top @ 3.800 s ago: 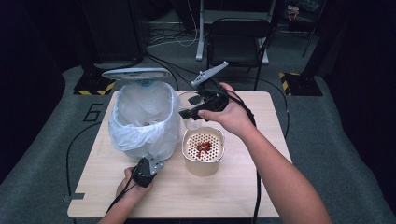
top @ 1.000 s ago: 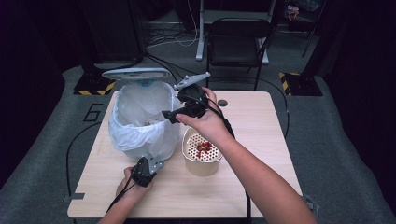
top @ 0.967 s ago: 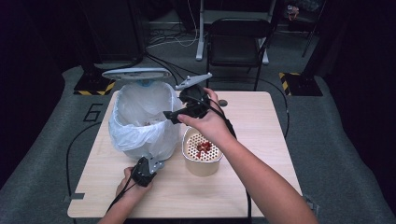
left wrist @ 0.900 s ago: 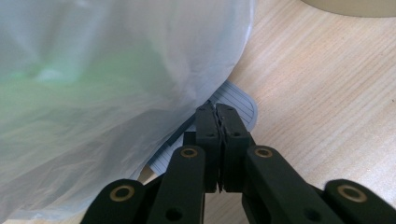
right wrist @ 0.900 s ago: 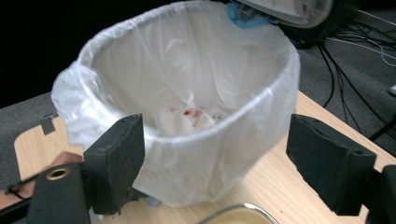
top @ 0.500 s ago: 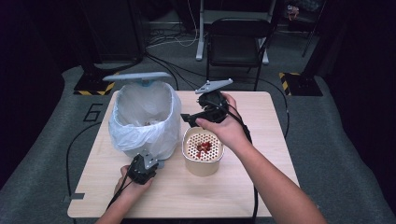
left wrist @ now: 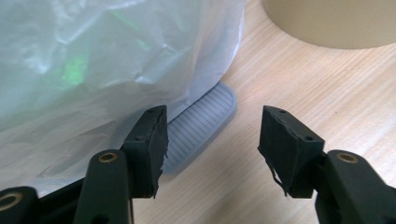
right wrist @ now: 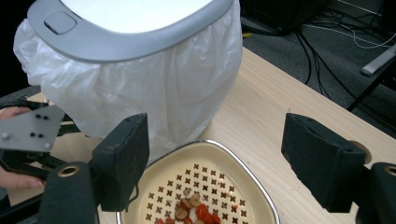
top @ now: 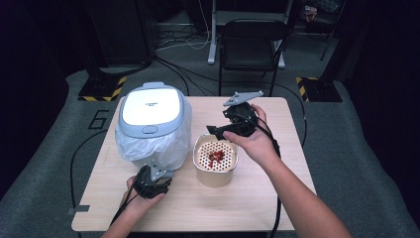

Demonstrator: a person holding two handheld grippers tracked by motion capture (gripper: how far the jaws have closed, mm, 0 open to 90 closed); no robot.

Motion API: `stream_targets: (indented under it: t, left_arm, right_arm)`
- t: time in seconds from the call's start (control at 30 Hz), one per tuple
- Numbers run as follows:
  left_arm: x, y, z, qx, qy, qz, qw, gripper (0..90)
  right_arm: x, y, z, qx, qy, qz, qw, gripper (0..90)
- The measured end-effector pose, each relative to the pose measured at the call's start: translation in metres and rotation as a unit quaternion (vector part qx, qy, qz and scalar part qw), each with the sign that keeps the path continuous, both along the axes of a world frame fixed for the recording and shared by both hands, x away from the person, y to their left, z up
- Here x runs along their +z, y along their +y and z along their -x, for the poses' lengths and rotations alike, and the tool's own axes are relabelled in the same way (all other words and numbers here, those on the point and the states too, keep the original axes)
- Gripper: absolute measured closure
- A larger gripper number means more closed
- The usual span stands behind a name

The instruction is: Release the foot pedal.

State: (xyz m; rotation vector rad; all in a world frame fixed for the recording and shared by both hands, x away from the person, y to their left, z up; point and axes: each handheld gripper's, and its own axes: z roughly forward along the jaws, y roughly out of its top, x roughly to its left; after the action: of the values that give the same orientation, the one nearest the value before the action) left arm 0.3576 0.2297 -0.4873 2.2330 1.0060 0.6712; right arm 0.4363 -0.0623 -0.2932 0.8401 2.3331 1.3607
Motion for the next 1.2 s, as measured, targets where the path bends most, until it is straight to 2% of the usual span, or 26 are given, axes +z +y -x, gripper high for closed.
stream_targets:
  t: [0.07,0.2,0.23,0.33,0.37,0.4,0.5,0.6,0.63,0.67,0.7,0.73,0.8,0.83,0.97,1.0,1.03,1.07,1.1,1.17,1.2]
  left_arm:
    - [0.004,0.002,0.002,0.001,0.003,0.014,0.9999,40.4]
    - [0.01,0.008,0.003,-0.003,0.008,0.016,0.9998,39.6]
    - [0.011,0.008,0.005,0.012,0.02,0.035,0.9991,39.4]
    - [0.015,0.014,0.004,0.012,0.027,0.044,0.9986,38.3]
    - [0.015,0.015,0.005,0.02,0.029,0.056,0.9978,37.6]
    - [0.018,0.019,0.004,0.009,0.025,0.041,0.9988,37.0]
    - [0.019,0.025,0.007,0.012,0.027,0.034,0.999,36.6]
    - [0.018,0.03,0.009,0.015,0.031,0.036,0.9988,36.6]
    - [0.016,0.032,0.01,0.021,0.031,0.039,0.9985,36.6]
    - [0.014,0.032,0.012,0.035,0.037,0.052,0.9974,36.8]
    - [0.014,0.035,0.012,0.034,0.039,0.053,0.9972,36.8]
    - [0.014,0.04,0.012,0.022,0.036,0.031,0.9986,37.0]
    - [0.012,0.048,0.013,0.026,0.033,0.019,0.9989,37.1]
    - [0.01,0.05,0.014,0.039,0.039,0.035,0.9979,37.1]
    - [0.009,0.06,0.013,0.037,0.039,0.034,0.998,37.3]
    - [0.007,0.063,0.013,0.046,0.024,0.038,0.9979,37.3]
    - [0.007,0.065,0.014,0.046,0.032,0.044,0.9974,37.3]
    - [0.005,0.069,0.014,0.048,0.028,0.051,0.9971,37.3]
    - [0.005,0.069,0.014,0.048,0.028,0.051,0.9971,37.3]
    - [0.004,0.074,0.014,0.048,0.024,0.05,0.9973,37.7]
    - [0.005,0.076,0.013,0.046,0.02,0.043,0.9978,37.7]
  right_arm:
    - [-0.004,-0.007,0.003,-0.001,-0.002,0.0,1.0,23.2]
    - [-0.008,-0.014,0.007,-0.01,0.002,0.0,0.9999,23.2]
    - [-0.009,-0.015,0.008,-0.01,0.003,0.002,0.9999,23.2]
    - [-0.013,-0.02,0.012,-0.014,0.007,0.004,0.9999,23.2]
    - [-0.014,-0.021,0.012,-0.013,0.005,0.002,0.9999,23.2]
    - [-0.015,-0.022,0.014,-0.016,0.005,0.007,0.9998,23.2]
    - [-0.018,-0.026,0.018,-0.018,0.001,0.007,0.9998,23.6]
    - [-0.02,-0.029,0.021,-0.022,0.001,0.007,0.9997,23.8]
    - [-0.022,-0.031,0.023,-0.025,0.004,0.006,0.9997,24.0]
    - [-0.025,-0.035,0.024,-0.027,0.001,0.007,0.9996,25.4]
    - [-0.025,-0.035,0.024,-0.027,0.001,0.007,0.9996,25.4]
    - [-0.027,-0.037,0.025,-0.028,0.001,0.005,0.9996,26.1]
    - [-0.035,-0.043,0.026,-0.033,0.005,-0.006,0.9994,26.5]
    - [-0.039,-0.046,0.026,-0.037,0.009,-0.004,0.9993,26.5]
    - [-0.048,-0.054,0.027,-0.048,0.018,-0.008,0.9987,26.5]
    - [-0.051,-0.057,0.028,-0.051,0.019,-0.006,0.9985,26.5]
    - [-0.054,-0.061,0.028,-0.056,0.021,-0.009,0.9982,26.5]
    - [-0.059,-0.066,0.029,-0.059,0.021,-0.012,0.9979,26.5]
    - [-0.059,-0.066,0.029,-0.059,0.021,-0.012,0.9979,26.5]
    - [-0.065,-0.076,0.031,-0.077,0.021,-0.011,0.9968,26.5]
    - [-0.068,-0.08,0.033,-0.082,0.021,-0.009,0.9964,26.5]
